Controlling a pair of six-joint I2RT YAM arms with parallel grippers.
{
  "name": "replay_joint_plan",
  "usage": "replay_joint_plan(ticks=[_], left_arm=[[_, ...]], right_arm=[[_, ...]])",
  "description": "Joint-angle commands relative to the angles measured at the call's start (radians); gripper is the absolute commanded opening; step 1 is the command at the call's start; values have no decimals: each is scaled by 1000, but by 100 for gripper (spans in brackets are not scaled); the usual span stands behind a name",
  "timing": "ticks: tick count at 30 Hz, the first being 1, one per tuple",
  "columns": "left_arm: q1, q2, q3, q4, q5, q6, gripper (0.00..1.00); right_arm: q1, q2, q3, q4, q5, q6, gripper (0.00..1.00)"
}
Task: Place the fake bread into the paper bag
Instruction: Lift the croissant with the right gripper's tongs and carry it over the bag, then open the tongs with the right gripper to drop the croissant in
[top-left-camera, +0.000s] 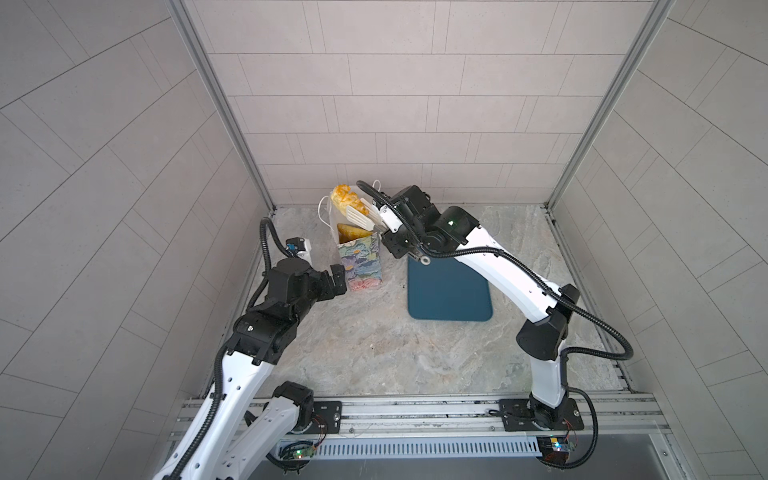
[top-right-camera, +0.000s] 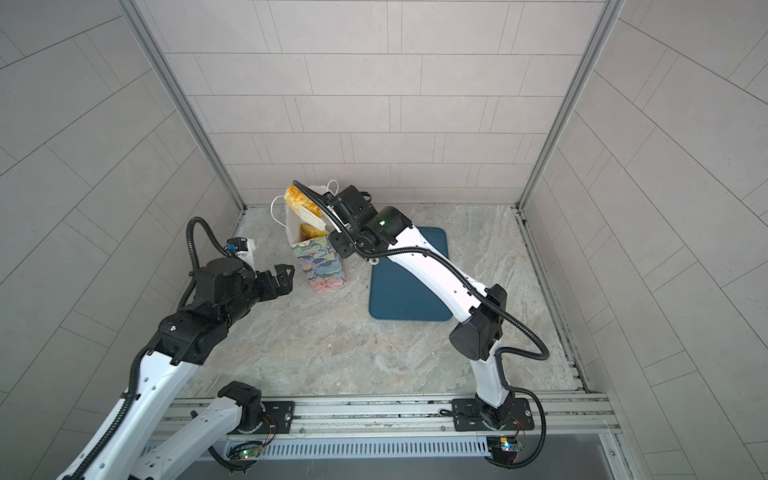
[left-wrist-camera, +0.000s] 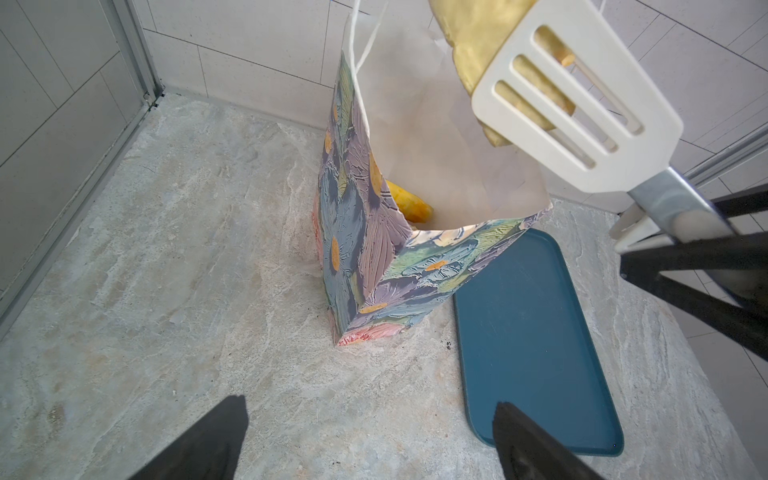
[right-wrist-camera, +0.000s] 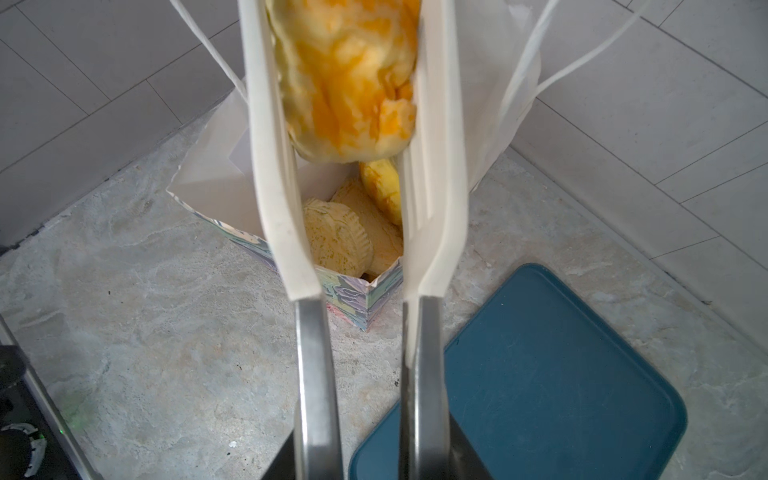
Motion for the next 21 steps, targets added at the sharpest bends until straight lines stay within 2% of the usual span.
replay_joint_plan(ticks=[1,11,21], left_arm=[[-5,-11,5,1,-14,-4,100],[-5,-16,3,0,-13,-6,100],[-5,-31,1,-9,-23,-6,100]], right_arm=[[3,-2,41,-23,36,-2,44],[3,-18,42,-29,43,-3,52],[3,-50,38,-30,30,-13,52]])
